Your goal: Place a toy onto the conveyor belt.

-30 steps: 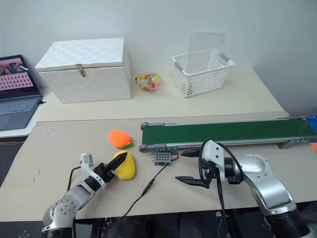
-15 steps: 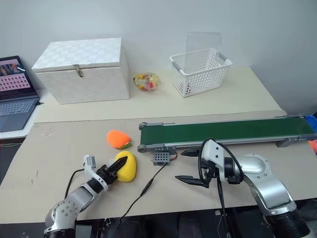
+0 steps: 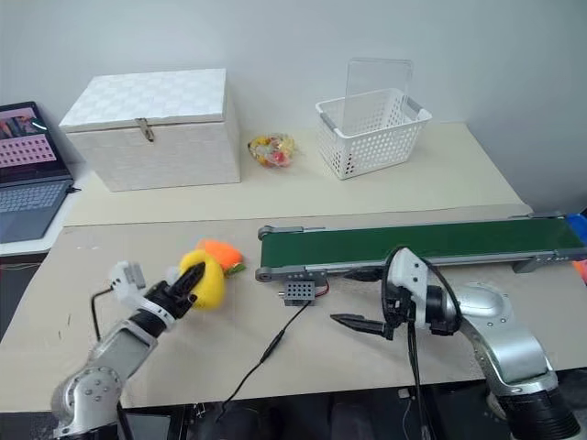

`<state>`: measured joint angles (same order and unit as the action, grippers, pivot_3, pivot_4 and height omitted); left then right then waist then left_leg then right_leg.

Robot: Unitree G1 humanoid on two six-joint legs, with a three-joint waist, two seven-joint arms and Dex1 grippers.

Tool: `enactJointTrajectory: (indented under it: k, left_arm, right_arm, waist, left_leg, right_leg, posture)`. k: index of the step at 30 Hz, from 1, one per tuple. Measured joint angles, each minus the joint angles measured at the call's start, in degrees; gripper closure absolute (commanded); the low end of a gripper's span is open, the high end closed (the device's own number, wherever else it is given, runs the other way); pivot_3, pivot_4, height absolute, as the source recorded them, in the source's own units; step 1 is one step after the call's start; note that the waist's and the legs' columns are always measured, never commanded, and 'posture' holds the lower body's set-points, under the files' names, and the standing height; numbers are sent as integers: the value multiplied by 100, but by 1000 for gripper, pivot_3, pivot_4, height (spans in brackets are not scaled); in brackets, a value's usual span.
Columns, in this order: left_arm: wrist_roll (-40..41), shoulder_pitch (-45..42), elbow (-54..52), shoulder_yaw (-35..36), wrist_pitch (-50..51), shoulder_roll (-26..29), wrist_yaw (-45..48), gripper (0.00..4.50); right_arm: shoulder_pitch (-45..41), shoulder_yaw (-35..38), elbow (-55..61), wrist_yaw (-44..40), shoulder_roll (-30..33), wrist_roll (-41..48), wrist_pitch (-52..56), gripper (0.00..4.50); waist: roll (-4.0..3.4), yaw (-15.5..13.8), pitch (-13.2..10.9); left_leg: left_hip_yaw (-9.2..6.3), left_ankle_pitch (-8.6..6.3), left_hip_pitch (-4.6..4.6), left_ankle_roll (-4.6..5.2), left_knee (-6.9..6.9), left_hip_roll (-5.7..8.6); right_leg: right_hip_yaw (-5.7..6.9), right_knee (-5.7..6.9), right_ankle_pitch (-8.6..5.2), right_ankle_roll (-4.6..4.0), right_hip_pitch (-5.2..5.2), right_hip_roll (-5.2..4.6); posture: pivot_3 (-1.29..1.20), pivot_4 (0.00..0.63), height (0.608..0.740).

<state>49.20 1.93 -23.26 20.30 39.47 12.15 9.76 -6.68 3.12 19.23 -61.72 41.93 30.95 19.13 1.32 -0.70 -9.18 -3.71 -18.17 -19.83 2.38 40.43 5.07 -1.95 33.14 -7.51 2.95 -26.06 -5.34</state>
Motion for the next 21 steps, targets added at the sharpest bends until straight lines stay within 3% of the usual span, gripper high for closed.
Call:
enactJointTrajectory:
  k: [4, 11, 13, 21]
  left_arm:
    - [-813, -270, -260, -451, -91, 467, -233, 3641]
    - [-3378, -1087, 111, -2137, -877, 1829, -152, 3641]
    - [-4524, -1461, 584, -2862, -1526, 2260, -125, 3641]
    - [-7456, -2263, 2342, -4831, -4004, 2331, -449, 3641]
  right_arm:
    - [32, 269, 201, 44, -173, 487, 17, 0]
    - [349, 415, 377, 157, -639, 705, -52, 0]
    - [465, 421, 427, 184, -673, 796, -38, 0]
    - [465, 354, 505, 272, -722, 868, 26, 0]
  waist:
    - [0, -4, 0]
    - [1, -2, -1]
    - [0, -1, -2]
    - [2, 2, -3]
  left_leg:
    - [0, 0, 2, 0, -3, 0]
    - [8, 3, 2, -4, -12, 4]
    - [9, 6, 3, -9, -19, 3]
    - [12, 4, -4, -5, -27, 1]
  right_leg:
    - [0, 1, 0, -1, 2, 4]
    - [-7, 1, 1, -1, -6, 4]
    - [-7, 1, 1, -2, -7, 4]
    - [-9, -4, 1, 0, -19, 1]
  posture:
    - [0, 150, 740]
    - [0, 150, 740]
    - [0, 150, 740]
    - [0, 150, 740]
